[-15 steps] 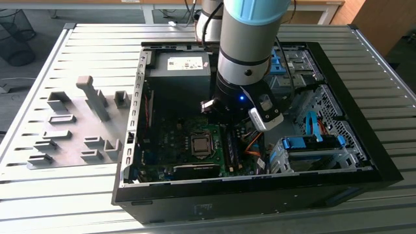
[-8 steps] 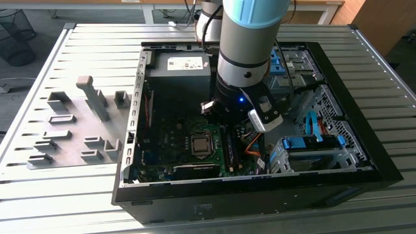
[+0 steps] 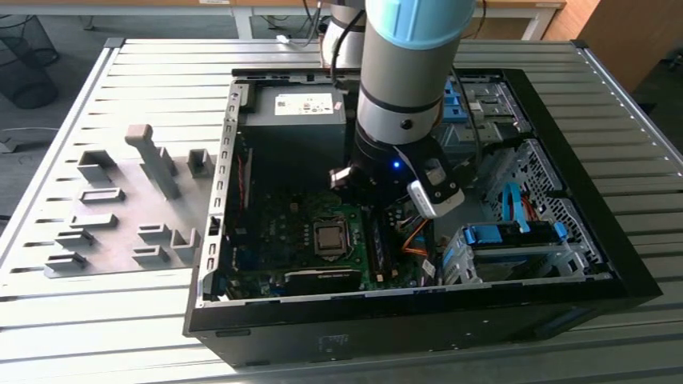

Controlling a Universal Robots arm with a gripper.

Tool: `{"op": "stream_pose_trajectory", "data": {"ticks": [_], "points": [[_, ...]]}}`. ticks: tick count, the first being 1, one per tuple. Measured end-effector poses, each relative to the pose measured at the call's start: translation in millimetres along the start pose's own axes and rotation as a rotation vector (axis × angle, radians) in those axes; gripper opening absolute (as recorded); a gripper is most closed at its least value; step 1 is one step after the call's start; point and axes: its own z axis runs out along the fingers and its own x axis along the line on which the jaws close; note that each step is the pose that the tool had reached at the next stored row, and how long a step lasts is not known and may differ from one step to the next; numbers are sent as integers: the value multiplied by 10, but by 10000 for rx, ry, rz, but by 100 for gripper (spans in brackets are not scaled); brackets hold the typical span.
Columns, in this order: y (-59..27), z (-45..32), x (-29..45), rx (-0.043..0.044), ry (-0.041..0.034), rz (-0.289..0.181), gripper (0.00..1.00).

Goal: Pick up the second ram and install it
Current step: 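Insert the second ram into the second slot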

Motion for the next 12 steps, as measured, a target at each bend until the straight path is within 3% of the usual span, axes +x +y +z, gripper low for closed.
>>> {"op": "stream_pose_trajectory", "data": {"ticks": [12], "points": [[0,66,1,-26,10,-18,14]]}}
